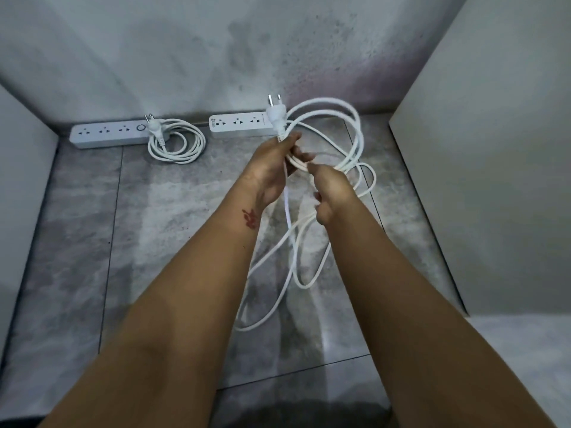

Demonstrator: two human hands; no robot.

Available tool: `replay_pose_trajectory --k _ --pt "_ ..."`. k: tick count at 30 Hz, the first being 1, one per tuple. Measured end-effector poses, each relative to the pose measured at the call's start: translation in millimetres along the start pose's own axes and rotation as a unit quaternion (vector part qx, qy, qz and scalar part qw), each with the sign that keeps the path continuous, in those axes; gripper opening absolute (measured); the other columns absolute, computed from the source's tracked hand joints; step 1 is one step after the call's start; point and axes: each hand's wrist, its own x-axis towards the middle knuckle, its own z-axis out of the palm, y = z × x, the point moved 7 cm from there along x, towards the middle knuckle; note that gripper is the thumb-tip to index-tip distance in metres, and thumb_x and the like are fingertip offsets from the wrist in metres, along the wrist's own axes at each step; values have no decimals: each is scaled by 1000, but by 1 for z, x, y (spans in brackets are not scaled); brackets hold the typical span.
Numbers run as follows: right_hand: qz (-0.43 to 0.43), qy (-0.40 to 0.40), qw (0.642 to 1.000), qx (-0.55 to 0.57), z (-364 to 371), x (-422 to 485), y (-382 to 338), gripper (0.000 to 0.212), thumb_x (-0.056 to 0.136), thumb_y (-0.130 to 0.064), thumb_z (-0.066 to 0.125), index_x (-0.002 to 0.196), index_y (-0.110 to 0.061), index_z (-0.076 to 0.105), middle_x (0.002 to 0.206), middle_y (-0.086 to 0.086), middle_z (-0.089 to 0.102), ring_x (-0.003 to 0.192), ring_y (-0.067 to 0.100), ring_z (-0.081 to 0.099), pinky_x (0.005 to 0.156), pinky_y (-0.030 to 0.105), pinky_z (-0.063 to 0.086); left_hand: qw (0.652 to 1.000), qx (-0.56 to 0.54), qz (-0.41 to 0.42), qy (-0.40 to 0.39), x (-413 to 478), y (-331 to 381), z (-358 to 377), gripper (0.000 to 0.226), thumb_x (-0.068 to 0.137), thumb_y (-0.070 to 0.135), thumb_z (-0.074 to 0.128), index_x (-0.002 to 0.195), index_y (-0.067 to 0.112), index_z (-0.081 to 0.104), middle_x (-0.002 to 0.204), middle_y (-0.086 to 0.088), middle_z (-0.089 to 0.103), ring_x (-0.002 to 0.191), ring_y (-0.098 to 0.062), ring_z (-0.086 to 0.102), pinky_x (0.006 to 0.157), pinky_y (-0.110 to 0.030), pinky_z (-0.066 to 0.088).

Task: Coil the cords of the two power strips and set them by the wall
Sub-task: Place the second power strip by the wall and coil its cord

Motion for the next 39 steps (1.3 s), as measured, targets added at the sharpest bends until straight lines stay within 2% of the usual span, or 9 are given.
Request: replay_pose_trajectory --k 5,10,14,17,20,23,28,33,39 --pt "-207 240 915 -248 -44 -19 -38 78 79 -28 68 146 -14 28 150 10 30 139 31 30 113 44 27 972 234 28 12 2 13 -13 12 98 11 48 95 12 60 61 1 37 45 -10 33 51 -26 35" --pt "-400 91 757 -509 -13 -22 -73 76 78 -26 67 146 -27 33 152 4 32 143 26 23 117 42 15 931 349 -47 -95 -6 8 8 25 90 1 51 72 17 59 56 4 35 50 -10 26 47 -23 23" --pt "-360 179 848 -347 -37 -15 -68 84 78 -30 70 149 -17 28 154 10 29 144 26 26 115 44 24 954 283 -58 -83 -5 14 16 18 93 4 51 79 16 50 53 6 30 43 -8 23 43 -21 25" --pt "-338 247 877 -235 -49 -30 -27 53 81 -34 65 124 -10 44 126 8 48 116 31 52 94 44 43 974 213 -62 -36 -1 21 9 16 96 6 46 83 16 45 52 6 27 40 -8 23 43 -22 27" --pt "-305 172 892 -284 -26 -46 40 47 91 -54 50 109 -11 45 102 7 61 91 35 63 72 38 45 985 160 -56 5 3 21 1 17 97 8 44 82 15 44 49 7 29 40 -9 24 45 -23 27" --pt "-232 94 881 -402 3 -57 99 71 82 -76 40 121 -16 44 112 7 64 98 33 65 77 38 48 993 102 -38 40 5 22 -3 18 97 8 43 81 14 45 50 5 29 39 -9 24 47 -25 26" --pt "-112 15 872 -476 18 -55 141 62 95 -59 36 133 -11 40 126 13 58 111 37 60 90 42 48 996 48 8 75 4 43 -5 22 98 7 44 77 15 44 46 6 29 38 -8 22 46 -23 23" --pt "77 -61 979 -181 20 -44 159 30 102 -35 26 118 -15 42 122 22 59 106 42 63 89 59 52 993 14 76 89 2 71 -4 17 96 4 44 81 12 44 42 8 29 33 -7 23 39 -19 24" --pt "201 -78 976 28 7 -48 167 23 104 -29 27 121 -16 38 110 26 59 75 40 67 75 57 56 981 -56 181 43 -16 120 8 30 95 0 40 69 16 38 44 7 26 38 -9 18 42 -21 19"
